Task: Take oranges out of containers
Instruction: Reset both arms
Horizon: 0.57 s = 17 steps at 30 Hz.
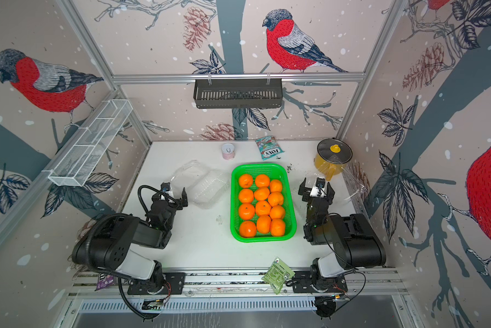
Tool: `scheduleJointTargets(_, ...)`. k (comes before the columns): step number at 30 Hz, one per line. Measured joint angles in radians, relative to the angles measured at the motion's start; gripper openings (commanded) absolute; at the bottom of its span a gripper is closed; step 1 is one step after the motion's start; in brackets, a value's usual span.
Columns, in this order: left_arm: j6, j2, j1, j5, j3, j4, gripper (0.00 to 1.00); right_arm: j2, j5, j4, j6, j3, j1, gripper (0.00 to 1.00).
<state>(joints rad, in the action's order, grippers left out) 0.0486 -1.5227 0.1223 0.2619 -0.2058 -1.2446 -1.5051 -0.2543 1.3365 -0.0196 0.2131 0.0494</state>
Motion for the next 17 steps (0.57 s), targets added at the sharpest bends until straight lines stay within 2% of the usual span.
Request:
scheduleJointTargets(2,-0.024,0.015,-0.016,0.001,-0.035,0.015,0.98,0.002,0.023,-0.045,-0.023,0.01,-0.031,0.99)
scheduleJointTargets(8,-0.042,0.017,-0.023,0.0,-0.042,0.077,0.98,0.002,0.066,-0.129,-0.037,0.017,-0.029,0.99)
scheduleJointTargets(17,-0.051,0.017,-0.034,-0.005,-0.056,0.09,0.98,0.002,0.077,-0.135,-0.055,0.017,-0.029,1.0)
